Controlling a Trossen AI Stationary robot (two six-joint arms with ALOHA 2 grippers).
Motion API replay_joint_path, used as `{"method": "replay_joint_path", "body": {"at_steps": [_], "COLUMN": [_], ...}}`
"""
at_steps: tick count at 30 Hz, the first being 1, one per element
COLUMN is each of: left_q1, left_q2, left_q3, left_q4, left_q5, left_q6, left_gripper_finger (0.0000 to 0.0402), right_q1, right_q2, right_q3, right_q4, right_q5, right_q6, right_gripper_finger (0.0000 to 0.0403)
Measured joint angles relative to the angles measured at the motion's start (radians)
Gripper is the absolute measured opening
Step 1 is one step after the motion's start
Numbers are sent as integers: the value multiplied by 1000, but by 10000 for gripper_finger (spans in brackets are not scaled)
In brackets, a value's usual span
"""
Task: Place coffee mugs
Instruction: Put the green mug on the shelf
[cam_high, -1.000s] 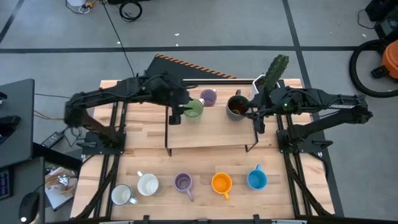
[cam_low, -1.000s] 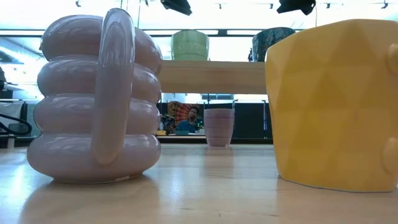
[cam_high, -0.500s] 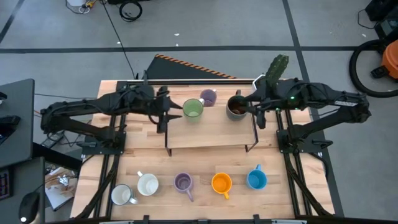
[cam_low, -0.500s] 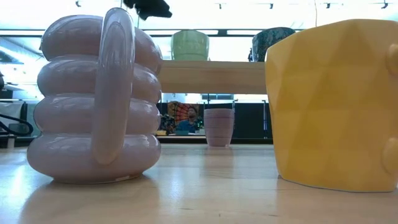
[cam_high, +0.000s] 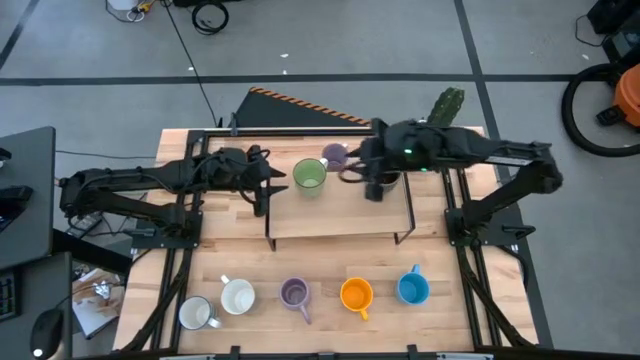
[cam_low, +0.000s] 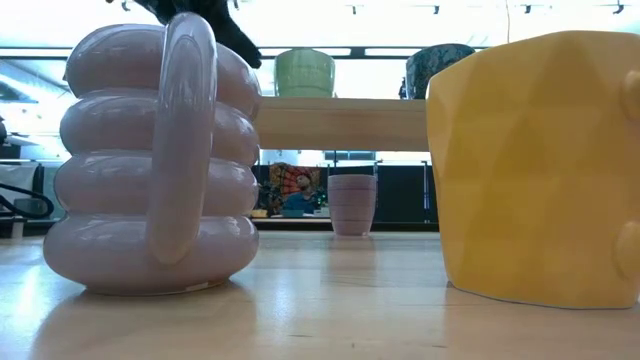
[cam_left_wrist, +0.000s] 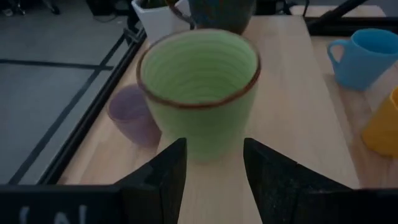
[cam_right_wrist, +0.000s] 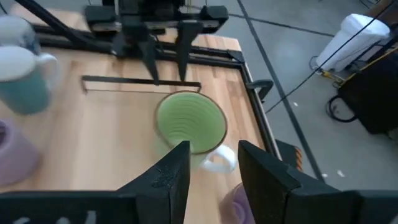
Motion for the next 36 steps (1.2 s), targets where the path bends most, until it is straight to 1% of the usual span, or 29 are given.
{"method": "replay_joint_path", "body": {"at_steps": [7, 12, 16, 21, 23, 31, 36], "left_q1": [1, 1, 1, 1, 0, -8, -21], "left_q2": [2, 35, 73, 109, 117, 145, 159], "left_q3": [0, -1, -1, 0, 0, 1, 0], "left_q4": [22, 33, 50, 73, 66, 122, 140], "left_q5": [-12, -19, -57, -57, -54, 82, 116], "left_q6": [-55, -76, -74, -68, -61, -44, -34], "left_gripper_finger": [165, 165, 165, 165, 165, 165, 165], "right_q1": [-108, -180, -207, -212, -211, -211, -211], "right_q2": [155, 219, 248, 260, 270, 303, 308], "right_q3": [51, 53, 54, 54, 54, 54, 53], "right_q4": [-26, -48, -71, -89, -87, -72, -56], "right_q5": [-9, -22, -116, -202, -217, -209, -204], "right_q6": [-99, -128, -130, -149, -169, -190, -193], "right_gripper_finger": [141, 141, 141, 141, 142, 140, 140]}}
